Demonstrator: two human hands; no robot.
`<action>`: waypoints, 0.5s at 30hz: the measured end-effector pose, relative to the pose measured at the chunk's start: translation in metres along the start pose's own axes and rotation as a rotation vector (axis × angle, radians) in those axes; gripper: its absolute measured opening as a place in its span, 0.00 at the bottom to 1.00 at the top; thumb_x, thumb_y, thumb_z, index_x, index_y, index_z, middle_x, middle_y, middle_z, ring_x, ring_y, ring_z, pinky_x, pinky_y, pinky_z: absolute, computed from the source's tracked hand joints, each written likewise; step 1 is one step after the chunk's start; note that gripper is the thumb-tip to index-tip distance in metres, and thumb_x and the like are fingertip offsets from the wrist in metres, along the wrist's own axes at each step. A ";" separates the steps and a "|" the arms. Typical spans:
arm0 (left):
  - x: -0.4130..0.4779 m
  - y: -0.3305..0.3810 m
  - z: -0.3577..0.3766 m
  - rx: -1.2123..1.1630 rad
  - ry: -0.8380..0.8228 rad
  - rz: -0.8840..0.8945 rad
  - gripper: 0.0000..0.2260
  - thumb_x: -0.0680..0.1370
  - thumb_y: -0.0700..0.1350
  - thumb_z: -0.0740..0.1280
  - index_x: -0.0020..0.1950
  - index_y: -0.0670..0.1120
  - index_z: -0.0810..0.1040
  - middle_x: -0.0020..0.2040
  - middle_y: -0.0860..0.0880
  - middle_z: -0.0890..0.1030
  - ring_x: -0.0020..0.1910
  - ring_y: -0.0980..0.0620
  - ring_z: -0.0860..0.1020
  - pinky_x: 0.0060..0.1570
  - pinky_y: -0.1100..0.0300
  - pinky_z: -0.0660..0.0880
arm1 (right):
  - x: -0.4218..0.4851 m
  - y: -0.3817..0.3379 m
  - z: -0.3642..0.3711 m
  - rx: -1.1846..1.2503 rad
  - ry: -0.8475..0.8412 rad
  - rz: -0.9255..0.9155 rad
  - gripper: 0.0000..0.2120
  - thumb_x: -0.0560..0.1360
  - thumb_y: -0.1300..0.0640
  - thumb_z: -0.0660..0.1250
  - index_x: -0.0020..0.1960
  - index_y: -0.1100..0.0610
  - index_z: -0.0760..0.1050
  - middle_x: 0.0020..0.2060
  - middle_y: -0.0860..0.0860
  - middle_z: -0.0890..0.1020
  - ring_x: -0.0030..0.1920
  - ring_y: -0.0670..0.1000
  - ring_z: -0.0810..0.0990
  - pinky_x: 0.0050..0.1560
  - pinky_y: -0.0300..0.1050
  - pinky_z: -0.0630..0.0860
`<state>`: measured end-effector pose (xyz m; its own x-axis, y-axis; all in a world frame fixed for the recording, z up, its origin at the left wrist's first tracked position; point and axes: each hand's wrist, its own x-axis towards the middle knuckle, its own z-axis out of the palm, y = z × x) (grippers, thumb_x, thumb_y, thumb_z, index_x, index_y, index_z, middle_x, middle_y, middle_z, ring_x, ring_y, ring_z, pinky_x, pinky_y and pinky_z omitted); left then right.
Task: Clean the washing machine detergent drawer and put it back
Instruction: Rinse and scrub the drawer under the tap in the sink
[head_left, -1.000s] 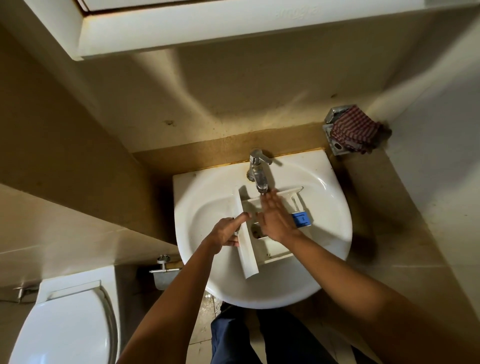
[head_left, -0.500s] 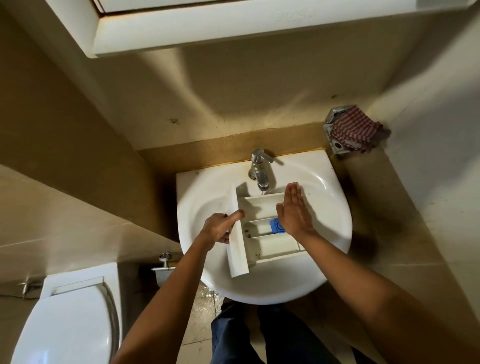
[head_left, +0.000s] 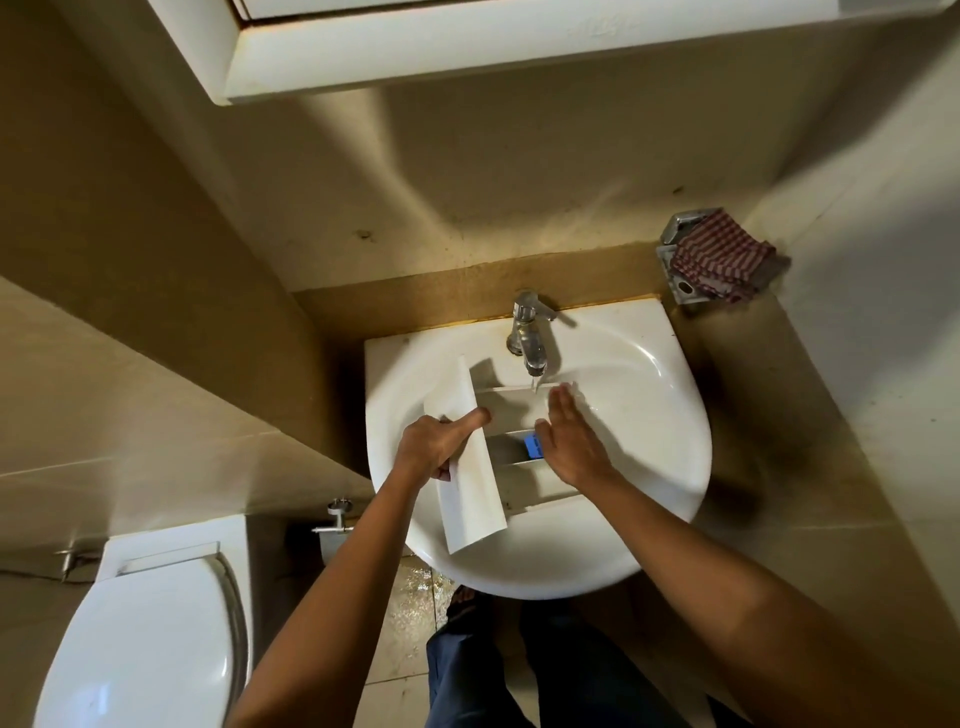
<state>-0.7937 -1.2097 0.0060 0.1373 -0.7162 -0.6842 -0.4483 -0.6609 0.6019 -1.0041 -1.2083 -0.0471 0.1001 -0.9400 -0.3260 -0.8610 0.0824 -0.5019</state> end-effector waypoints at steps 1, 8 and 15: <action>-0.001 -0.001 0.000 0.003 0.003 0.004 0.29 0.68 0.67 0.69 0.52 0.42 0.77 0.48 0.45 0.81 0.43 0.45 0.82 0.33 0.58 0.80 | 0.000 0.004 -0.002 0.072 -0.008 0.108 0.28 0.83 0.52 0.50 0.78 0.60 0.44 0.78 0.54 0.44 0.78 0.52 0.46 0.75 0.45 0.50; -0.014 0.014 0.008 0.099 0.041 0.051 0.35 0.59 0.73 0.64 0.46 0.43 0.78 0.43 0.45 0.81 0.39 0.46 0.82 0.34 0.57 0.81 | 0.007 -0.023 0.000 0.059 -0.071 -0.145 0.28 0.82 0.58 0.51 0.78 0.59 0.44 0.78 0.53 0.44 0.78 0.51 0.42 0.77 0.46 0.46; -0.013 0.013 0.006 0.115 0.071 0.064 0.31 0.59 0.72 0.65 0.40 0.44 0.77 0.40 0.46 0.81 0.37 0.46 0.82 0.36 0.55 0.83 | 0.008 -0.010 -0.004 -0.011 -0.041 -0.188 0.27 0.83 0.55 0.50 0.78 0.59 0.43 0.78 0.53 0.45 0.78 0.51 0.44 0.77 0.45 0.45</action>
<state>-0.8068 -1.2073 0.0199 0.1660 -0.7727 -0.6127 -0.5560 -0.5865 0.5890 -0.9966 -1.2183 -0.0413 0.2797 -0.9244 -0.2595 -0.8305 -0.0973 -0.5485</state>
